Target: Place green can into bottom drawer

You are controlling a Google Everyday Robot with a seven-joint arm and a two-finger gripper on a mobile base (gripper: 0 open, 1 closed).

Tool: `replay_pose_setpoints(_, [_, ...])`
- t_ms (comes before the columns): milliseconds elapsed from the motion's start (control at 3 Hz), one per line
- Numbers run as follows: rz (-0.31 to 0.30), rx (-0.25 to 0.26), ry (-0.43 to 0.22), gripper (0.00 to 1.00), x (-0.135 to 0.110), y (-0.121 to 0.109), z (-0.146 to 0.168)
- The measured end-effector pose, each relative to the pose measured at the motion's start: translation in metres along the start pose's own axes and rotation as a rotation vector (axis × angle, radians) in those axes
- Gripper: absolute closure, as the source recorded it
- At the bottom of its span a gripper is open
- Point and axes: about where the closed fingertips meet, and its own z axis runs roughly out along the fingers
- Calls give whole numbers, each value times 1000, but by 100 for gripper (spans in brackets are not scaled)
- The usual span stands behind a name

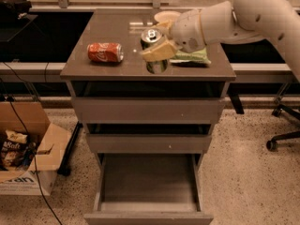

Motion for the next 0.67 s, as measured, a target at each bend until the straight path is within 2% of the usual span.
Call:
replay_pose_setpoints(333, [-85, -37, 13, 100, 10, 61, -18])
replay_pose_setpoints(667, [-55, -23, 15, 100, 35, 97, -11])
